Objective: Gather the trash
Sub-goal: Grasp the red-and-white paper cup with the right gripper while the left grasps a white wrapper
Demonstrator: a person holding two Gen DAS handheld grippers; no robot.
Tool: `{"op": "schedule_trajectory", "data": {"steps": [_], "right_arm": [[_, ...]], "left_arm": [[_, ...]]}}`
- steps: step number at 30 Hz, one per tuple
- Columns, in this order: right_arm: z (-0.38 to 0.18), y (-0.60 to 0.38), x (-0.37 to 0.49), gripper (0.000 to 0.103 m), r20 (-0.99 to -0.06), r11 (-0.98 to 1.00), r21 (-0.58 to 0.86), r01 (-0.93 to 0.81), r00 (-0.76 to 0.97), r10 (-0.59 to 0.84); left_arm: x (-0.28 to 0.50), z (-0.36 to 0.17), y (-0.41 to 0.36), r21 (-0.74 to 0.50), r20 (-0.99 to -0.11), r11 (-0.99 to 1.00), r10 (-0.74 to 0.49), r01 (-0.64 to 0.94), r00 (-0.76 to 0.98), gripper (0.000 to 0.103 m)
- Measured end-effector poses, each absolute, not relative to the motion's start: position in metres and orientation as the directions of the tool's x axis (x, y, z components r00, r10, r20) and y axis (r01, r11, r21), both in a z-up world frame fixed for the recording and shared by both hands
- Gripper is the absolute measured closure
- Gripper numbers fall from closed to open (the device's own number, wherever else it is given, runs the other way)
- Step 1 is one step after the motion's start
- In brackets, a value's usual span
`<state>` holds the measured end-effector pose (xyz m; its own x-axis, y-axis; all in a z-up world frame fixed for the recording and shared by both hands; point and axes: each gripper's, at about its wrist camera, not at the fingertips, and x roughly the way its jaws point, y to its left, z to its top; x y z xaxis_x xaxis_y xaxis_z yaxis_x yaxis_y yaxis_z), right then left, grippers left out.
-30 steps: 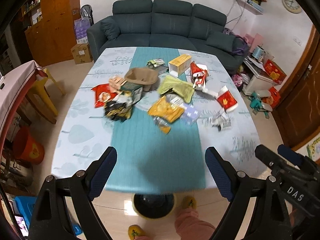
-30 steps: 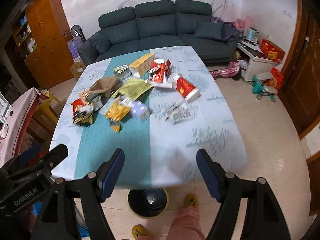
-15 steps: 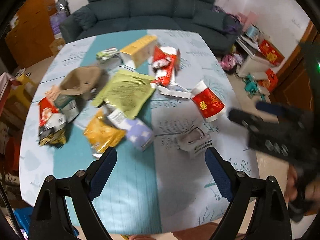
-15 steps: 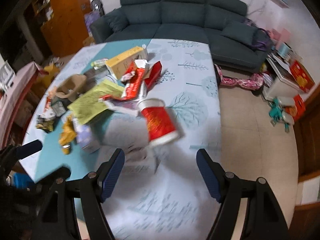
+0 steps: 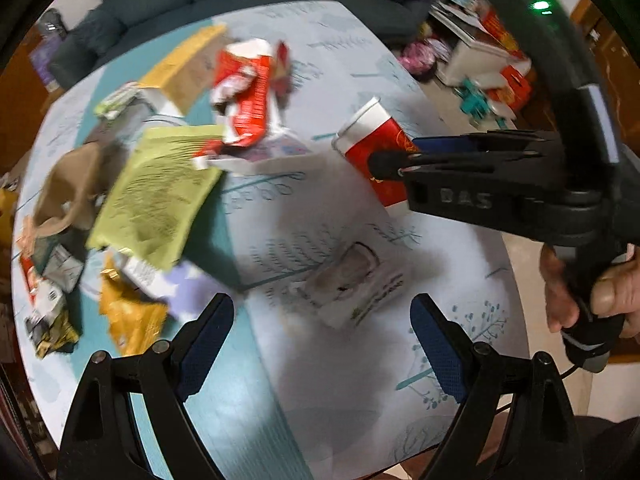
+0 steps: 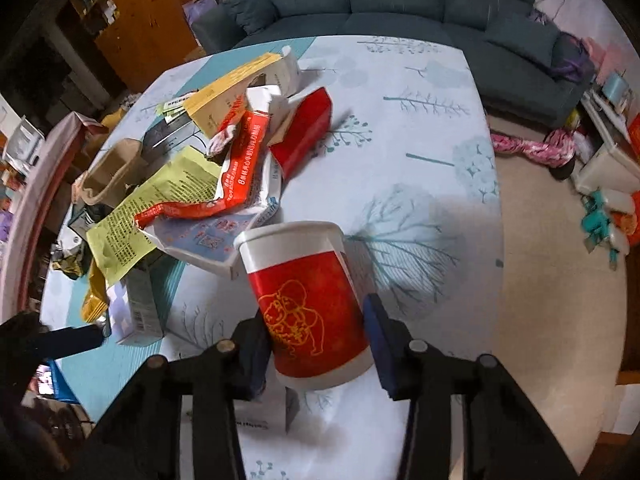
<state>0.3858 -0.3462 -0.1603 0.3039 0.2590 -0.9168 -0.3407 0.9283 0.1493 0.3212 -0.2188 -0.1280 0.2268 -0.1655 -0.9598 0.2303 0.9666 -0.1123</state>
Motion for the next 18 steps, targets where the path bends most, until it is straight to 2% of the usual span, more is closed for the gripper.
{"op": "schedule_trajectory", "data": {"steps": [5,14,17,18], "right_arm": [[-0.158,-0.378,0.378,0.061,-0.902,0.919,0.259,-0.298,0.264,0.341],[-0.157,-0.417,0.353,0.061,-0.888,0.924,0.334,-0.187,0.267,0.375],[-0.159,-0.419,0.347,0.061,-0.89,0.922,0.339,-0.187,0.254,0.378],[-0.159,-0.42,0.345,0.061,-0.89,0.922,0.339,-0.189,0.252,0.379]], "left_arm": [[0.338,-0.146,-0.238,-0.112,-0.972,0.946,-0.167,0.304,0.163,0.014],[0.367,-0.183,-0.263,-0.079,-0.992,0.923,-0.111,0.376,0.064,0.014],[0.372,-0.193,-0.272,-0.084,-0.994,0.917,-0.104,0.389,0.031,0.029],[0.373,-0.193,-0.274,-0.077,-0.994,0.911,-0.101,0.404,0.036,0.037]]}}
